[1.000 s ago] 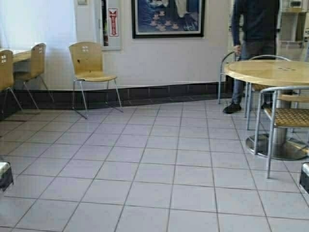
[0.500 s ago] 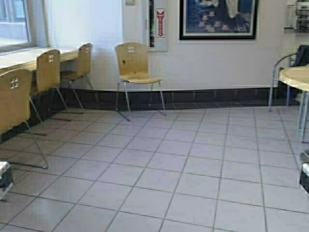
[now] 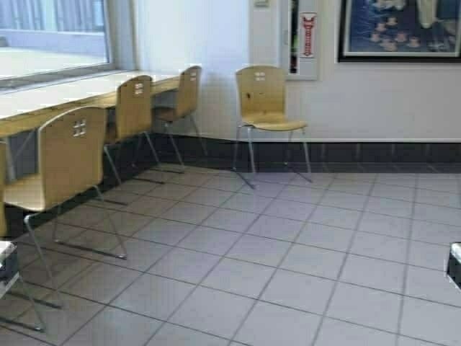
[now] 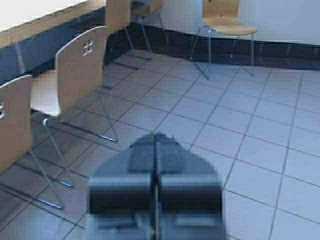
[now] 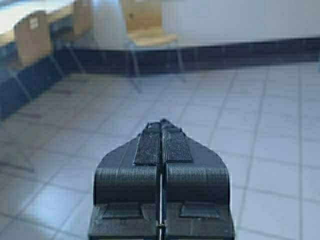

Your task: Push the chairs under the table

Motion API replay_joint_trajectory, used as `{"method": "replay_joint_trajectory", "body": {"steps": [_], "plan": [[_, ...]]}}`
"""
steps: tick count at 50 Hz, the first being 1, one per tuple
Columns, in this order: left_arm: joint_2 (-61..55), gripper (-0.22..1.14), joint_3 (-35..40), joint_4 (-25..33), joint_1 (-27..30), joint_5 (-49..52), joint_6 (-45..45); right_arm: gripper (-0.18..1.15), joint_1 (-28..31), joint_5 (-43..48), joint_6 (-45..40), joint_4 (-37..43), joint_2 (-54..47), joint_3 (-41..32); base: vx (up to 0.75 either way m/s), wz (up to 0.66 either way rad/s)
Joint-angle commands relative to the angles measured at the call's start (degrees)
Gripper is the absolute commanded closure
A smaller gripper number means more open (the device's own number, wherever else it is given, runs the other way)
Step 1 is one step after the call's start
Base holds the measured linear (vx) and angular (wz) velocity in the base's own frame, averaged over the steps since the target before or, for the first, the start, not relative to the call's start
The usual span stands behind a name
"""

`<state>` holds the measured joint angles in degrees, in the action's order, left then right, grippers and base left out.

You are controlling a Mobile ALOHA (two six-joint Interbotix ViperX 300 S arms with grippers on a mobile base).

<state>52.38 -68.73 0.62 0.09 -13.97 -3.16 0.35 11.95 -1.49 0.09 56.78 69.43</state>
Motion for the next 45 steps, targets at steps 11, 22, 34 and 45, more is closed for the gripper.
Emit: {"method": "replay_joint_trajectory", "body": {"steps": [11, 22, 34, 45], "plan": [[-0.5, 0.89, 0.7, 0.2, -0.6, -0.4, 0.1, 0.93, -0.2, -0.4, -0.1, -0.1, -1.6, -2.1, 0.3, 0.42], [1.1, 0.89, 0.1, 0.2, -0.6, -0.2, 0.0, 0.93, -0.1, -0.9, -0.4, 0.2, -1.6, -1.7, 0.29, 0.56], [2.2, 0.89, -0.8, 0.9, -0.5, -0.2, -0.3, 0.93, 1.1, -3.4, -2.5, 0.9, -0.6, -1.6, 0.29, 0.66], [1.9, 0.89, -0.7, 1.0, -0.6, -0.2, -0.8, 0.93, 5.0, -3.7, -2.5, 0.9, -0.7, -1.3, 0.29, 0.68]]}}
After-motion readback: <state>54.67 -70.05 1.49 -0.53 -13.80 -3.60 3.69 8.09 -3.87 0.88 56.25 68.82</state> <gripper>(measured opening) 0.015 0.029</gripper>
